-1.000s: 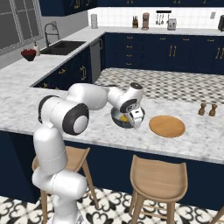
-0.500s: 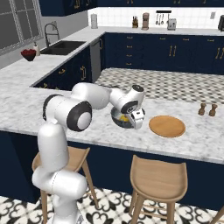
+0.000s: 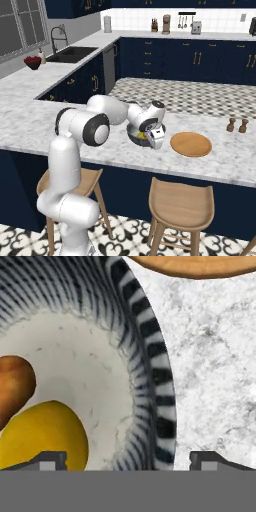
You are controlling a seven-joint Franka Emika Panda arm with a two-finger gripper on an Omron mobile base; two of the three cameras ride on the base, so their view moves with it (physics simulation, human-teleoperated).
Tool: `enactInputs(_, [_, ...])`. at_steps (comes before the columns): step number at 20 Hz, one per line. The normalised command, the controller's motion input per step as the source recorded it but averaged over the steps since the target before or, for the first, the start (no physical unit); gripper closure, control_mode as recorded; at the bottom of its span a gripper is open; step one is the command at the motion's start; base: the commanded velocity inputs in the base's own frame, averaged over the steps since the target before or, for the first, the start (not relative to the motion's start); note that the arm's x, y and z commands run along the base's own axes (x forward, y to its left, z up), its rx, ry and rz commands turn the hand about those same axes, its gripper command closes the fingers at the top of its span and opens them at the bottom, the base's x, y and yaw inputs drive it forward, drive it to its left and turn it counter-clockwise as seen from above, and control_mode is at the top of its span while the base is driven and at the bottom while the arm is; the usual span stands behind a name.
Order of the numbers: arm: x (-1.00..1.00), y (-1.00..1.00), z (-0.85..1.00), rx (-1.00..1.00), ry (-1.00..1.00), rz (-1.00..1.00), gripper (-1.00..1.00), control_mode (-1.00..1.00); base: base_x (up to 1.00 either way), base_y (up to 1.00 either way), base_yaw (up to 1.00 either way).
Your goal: Pick the chicken drumstick and lemon from their plates and place them in the bowl. Then put the bowl in the fridge.
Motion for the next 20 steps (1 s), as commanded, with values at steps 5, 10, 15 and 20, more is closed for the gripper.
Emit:
enactInputs(5, [0.00,0.23,-0.31,0.00,0.00,0.00,1.00,-1.00,0.00,0.00,0.00])
enactInputs(10, [0.00,0.45,0.00,0.00,0.00,-0.06,1.00,-1.00,0.00,0.00,0.00])
enactInputs(15, [0.00,0.60,0.04,0.00,0.00,-0.09,1.00,-1.00,0.00,0.00,0.00])
enactInputs(20, [-0.39,0.55,0.65,-0.12,0.00,-0.08,1.00,-1.00,0.00,0.00,0.00])
